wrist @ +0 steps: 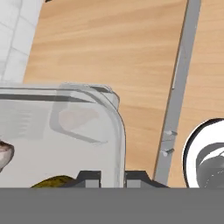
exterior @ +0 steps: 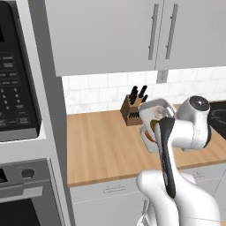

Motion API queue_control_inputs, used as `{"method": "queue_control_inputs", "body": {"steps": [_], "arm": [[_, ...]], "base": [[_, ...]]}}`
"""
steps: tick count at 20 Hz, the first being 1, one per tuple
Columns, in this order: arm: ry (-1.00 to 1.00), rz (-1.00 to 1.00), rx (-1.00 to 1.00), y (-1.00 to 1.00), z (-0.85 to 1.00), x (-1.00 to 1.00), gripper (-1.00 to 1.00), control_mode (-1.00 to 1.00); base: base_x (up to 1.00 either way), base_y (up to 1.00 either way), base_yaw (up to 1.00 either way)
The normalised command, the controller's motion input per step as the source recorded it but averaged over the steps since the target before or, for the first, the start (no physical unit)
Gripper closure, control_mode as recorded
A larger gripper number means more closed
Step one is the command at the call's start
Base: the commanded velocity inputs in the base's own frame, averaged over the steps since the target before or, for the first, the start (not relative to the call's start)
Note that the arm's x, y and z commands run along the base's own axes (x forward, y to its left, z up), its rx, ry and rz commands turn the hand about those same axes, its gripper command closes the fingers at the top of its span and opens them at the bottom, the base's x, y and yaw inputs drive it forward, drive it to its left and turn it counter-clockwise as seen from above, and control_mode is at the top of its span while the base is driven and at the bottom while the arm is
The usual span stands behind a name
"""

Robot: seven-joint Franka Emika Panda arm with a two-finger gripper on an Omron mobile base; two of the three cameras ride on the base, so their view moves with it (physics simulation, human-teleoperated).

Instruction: Take the meat container that has the chicken drumstick and place it on the second highest rack of the freezer. Then take the vegetable container that has the garlic and avocado and place it on the highest rack of the freezer.

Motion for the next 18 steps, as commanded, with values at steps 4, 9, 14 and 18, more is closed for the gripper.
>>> {"method": "queue_control_inputs", "body": {"steps": [4, 9, 14, 18], "arm": [[-0.15, 0.00, -0.01, 0.06, 0.47, -0.12, 1.00, -1.00], [-0.09, 0.02, 0.00, 0.00, 0.13, -0.10, 1.00, 1.00], [0.00, 0.00, 0.00, 0.00, 0.00, 0.00, 1.00, 1.00], [0.00, 0.00, 0.00, 0.00, 0.00, 0.00, 1.00, 1.00]], "base": [[0.00, 0.00, 0.00], [-0.10, 0.00, 0.02], [-0.84, 0.00, 0.07], [-1.00, 0.20, 0.09]]}}
